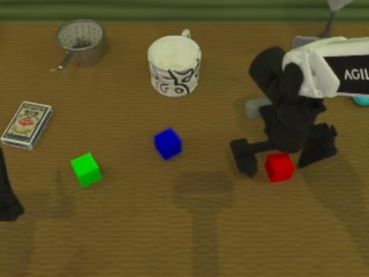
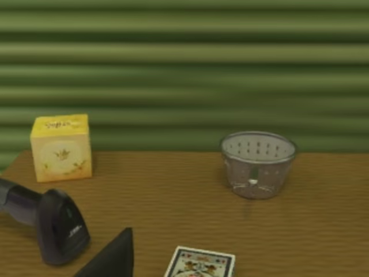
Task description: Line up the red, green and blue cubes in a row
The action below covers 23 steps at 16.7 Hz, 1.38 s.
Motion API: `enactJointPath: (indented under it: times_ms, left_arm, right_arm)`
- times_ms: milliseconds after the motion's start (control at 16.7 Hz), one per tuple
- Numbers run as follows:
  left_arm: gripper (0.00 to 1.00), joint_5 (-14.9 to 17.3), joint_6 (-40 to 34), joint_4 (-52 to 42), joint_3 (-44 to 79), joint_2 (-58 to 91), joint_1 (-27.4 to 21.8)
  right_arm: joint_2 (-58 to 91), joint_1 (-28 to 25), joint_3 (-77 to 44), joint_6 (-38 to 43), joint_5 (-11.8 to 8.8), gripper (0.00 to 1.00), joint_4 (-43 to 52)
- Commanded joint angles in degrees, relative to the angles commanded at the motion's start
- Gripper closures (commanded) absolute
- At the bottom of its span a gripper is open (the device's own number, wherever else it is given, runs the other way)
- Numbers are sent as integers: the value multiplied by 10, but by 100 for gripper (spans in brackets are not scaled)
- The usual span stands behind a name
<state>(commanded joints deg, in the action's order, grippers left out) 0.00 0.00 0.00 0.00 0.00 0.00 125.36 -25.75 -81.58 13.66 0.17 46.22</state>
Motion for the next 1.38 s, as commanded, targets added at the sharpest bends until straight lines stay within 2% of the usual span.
enactJointPath:
  times_ms: [120, 900, 1380]
  left_arm:
    - [0, 0, 0, 0, 0, 0, 0]
    - [0, 0, 0, 0, 0, 0, 0]
    - [0, 0, 0, 0, 0, 0, 0]
  right_arm:
    - [0, 0, 0, 0, 0, 0, 0]
    - [0, 0, 0, 0, 0, 98, 0]
    - [0, 0, 0, 0, 0, 100, 0]
